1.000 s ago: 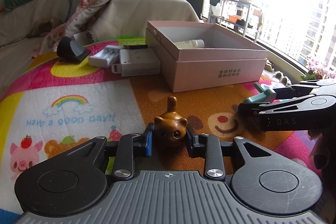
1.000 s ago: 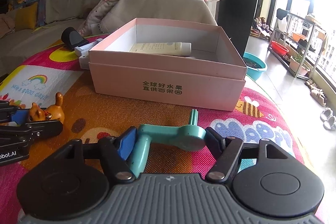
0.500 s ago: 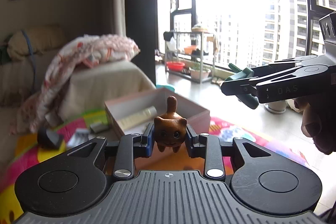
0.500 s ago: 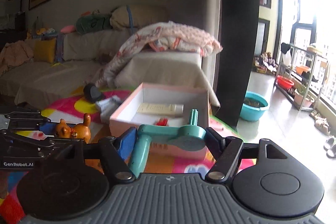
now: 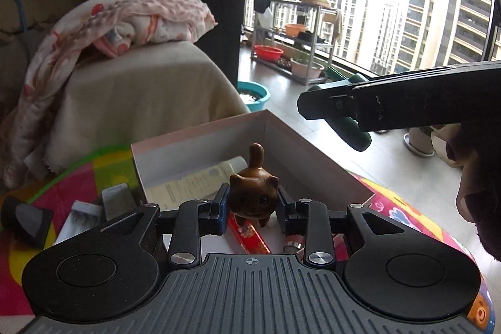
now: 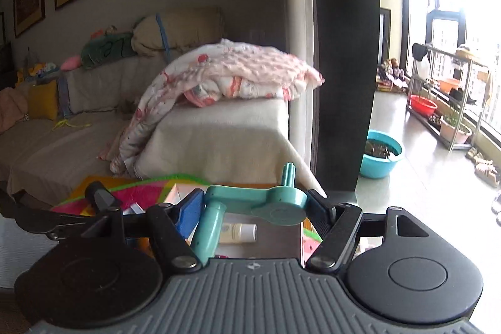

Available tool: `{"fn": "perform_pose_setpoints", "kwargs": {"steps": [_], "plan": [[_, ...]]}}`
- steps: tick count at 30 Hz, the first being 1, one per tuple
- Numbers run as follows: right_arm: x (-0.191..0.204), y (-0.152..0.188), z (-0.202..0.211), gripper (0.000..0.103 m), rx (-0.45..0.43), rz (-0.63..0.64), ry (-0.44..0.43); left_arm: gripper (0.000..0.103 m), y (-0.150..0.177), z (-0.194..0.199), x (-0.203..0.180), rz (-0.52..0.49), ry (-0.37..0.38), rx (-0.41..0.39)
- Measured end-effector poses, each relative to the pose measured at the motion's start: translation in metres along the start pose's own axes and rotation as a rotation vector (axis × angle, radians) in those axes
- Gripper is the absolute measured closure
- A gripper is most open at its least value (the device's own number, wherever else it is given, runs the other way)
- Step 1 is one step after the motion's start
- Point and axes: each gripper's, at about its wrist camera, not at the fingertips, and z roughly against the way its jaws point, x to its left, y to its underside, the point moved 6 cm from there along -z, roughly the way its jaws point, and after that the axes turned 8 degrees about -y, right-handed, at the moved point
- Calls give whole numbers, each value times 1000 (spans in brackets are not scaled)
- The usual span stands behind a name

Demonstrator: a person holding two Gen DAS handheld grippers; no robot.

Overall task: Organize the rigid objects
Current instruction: 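Carry the toy dog and teal clamp into the pink box and open both grippers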

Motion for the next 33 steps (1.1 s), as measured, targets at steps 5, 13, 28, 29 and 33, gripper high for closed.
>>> {"fn": "perform_pose_setpoints", "kwargs": {"steps": [5,13,28,29,33], "plan": [[-4,39,-40,32,109,47,39,70,3,-17,11,5,-10,0],[-3,57,-55,33,139,84,55,69,15,-19,14,-16,-43,1],[-3,56,-37,32,91,41,32,70,11,23,37,73,-33,-91],[-4,55,-30,32,65,36,35,70,11,32,46,106,-40,-116],[-7,54,1,32,-9,38,53,70,14,56,93,236,-114,-173]]}}
